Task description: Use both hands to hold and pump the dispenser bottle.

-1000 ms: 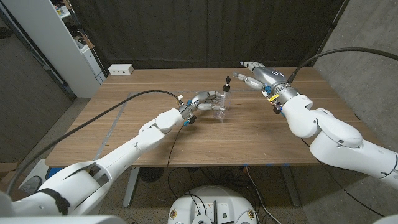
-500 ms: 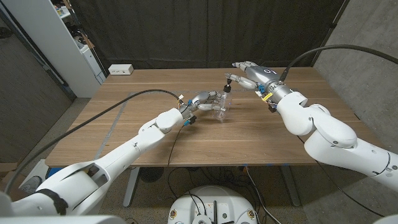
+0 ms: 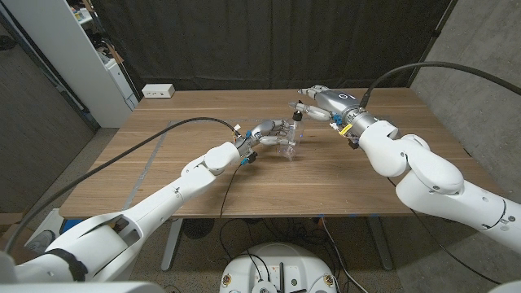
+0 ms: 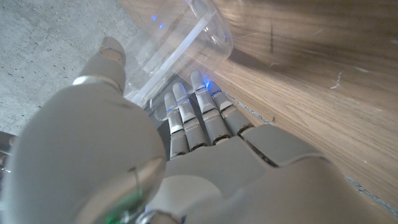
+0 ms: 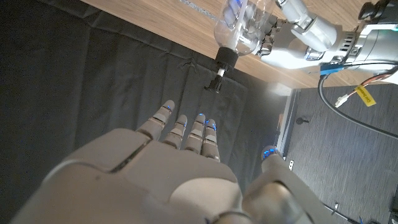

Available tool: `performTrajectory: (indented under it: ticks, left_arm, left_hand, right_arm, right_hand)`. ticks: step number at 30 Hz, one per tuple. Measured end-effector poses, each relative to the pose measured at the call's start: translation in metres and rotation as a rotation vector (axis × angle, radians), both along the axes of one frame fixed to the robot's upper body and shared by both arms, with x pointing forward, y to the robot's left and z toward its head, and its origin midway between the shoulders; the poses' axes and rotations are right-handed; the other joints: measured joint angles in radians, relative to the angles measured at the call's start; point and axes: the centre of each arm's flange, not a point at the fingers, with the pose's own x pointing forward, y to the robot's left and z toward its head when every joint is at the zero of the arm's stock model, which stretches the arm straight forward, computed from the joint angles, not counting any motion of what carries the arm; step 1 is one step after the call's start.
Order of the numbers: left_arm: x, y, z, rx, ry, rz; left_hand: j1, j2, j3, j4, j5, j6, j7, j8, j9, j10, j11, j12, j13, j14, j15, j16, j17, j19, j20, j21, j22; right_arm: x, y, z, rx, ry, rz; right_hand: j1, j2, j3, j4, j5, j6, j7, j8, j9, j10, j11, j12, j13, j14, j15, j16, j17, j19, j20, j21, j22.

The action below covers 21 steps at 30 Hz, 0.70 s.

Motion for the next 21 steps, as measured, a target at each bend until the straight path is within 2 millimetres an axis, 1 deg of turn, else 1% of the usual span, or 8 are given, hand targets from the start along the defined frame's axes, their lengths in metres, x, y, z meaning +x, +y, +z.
performTrajectory:
  ticks: [2,9,11,15,16,18,21]
  left_arm:
    - [0.0,0.0,0.0,0.0,0.0,0.0]
    - [0.0,0.001,0.0,0.002,-0.002,0.002]
    - [0.0,0.002,0.0,0.003,-0.004,0.001]
    - [0.0,0.002,0.001,0.003,-0.007,0.001]
    - [0.0,0.002,0.001,0.003,-0.007,0.001]
    - [-0.001,0.002,0.001,0.005,-0.009,-0.001]
    - [-0.001,0.002,0.001,0.006,-0.011,-0.002]
  left_hand:
    - [0.0,0.0,0.0,0.0,0.0,0.0,0.0,0.0,0.0,0.0,0.0,0.0,0.0,0.0,0.0,0.0,-0.001,0.0,0.0,0.0,0.0]
    - [0.0,0.0,-0.002,0.0,0.004,0.004,0.004,0.0,-0.002,0.0,0.0,-0.001,0.006,0.0,0.0,-0.003,-0.001,0.0,0.0,0.0,0.0]
    - [0.0,0.0,-0.002,0.0,0.004,0.004,0.004,0.0,-0.002,0.0,0.0,-0.001,0.007,0.0,0.0,-0.003,0.001,0.0,0.0,0.0,0.0]
    - [-0.004,0.004,-0.003,0.0,0.005,0.004,0.004,0.0,-0.002,0.005,0.005,0.002,0.007,0.0,0.0,-0.003,0.004,0.0,0.0,0.0,0.0]
    - [-0.006,0.006,-0.003,0.0,0.005,0.004,0.004,0.0,-0.002,0.005,0.005,0.002,0.007,0.0,0.0,-0.003,0.004,0.0,0.0,0.0,0.0]
    - [-0.006,0.006,-0.003,0.0,0.005,0.004,0.004,0.001,-0.002,0.005,0.005,0.002,0.008,0.0,0.0,-0.003,0.004,0.0,0.0,0.0,0.0]
    - [-0.006,0.006,-0.004,-0.001,0.005,0.004,0.004,0.007,-0.002,0.005,0.005,0.002,0.009,0.002,-0.002,-0.003,0.0,0.0,0.0,0.0,0.0]
  right_arm:
    - [0.0,0.0,-0.001,-0.009,0.005,-0.003]
    - [0.002,0.001,-0.004,-0.031,0.019,-0.015]
    - [0.002,0.001,-0.007,-0.037,0.027,-0.019]
    - [0.003,0.001,-0.008,-0.048,0.03,-0.026]
    - [0.003,0.001,-0.008,-0.051,0.031,-0.027]
    - [0.004,0.0,-0.01,-0.052,0.035,-0.031]
    - [0.004,0.0,-0.011,-0.06,0.038,-0.035]
  right_hand:
    - [0.0,0.0,0.0,0.0,0.0,0.0,0.0,0.0,0.0,0.0,0.0,0.0,0.0,0.0,0.0,0.0,0.0,-0.004,-0.004,0.0,0.0]
    - [0.0,0.0,0.0,0.0,0.0,0.0,0.0,0.0,0.0,0.0,0.0,0.0,0.0,0.0,0.0,0.0,0.0,-0.004,-0.004,0.0,0.0]
    - [0.0,0.0,-0.004,0.004,0.0,0.004,0.004,0.0,0.0,0.0,0.0,0.0,0.0,0.0,0.0,0.0,0.0,-0.004,-0.004,0.0,0.0]
    - [0.0,0.0,-0.004,0.004,0.0,0.005,0.005,0.0,0.0,0.0,0.0,0.0,0.0,0.0,0.0,0.008,0.0,-0.003,-0.004,0.0,0.0]
    - [0.0,0.0,-0.001,0.007,0.0,0.005,0.005,0.0,0.001,0.0,0.0,0.0,0.0,0.0,0.0,0.008,0.0,-0.003,-0.004,0.0,0.0]
    - [-0.012,-0.012,0.0,0.008,0.0,0.005,0.005,0.0,0.005,0.0,0.0,0.0,0.0,0.0,0.0,0.008,0.0,-0.003,-0.004,0.0,0.0]
    - [-0.012,-0.012,0.0,0.008,0.0,0.005,0.005,0.0,0.005,0.0,0.0,0.0,0.0,0.0,0.0,0.008,0.0,-0.003,-0.004,0.0,0.0]
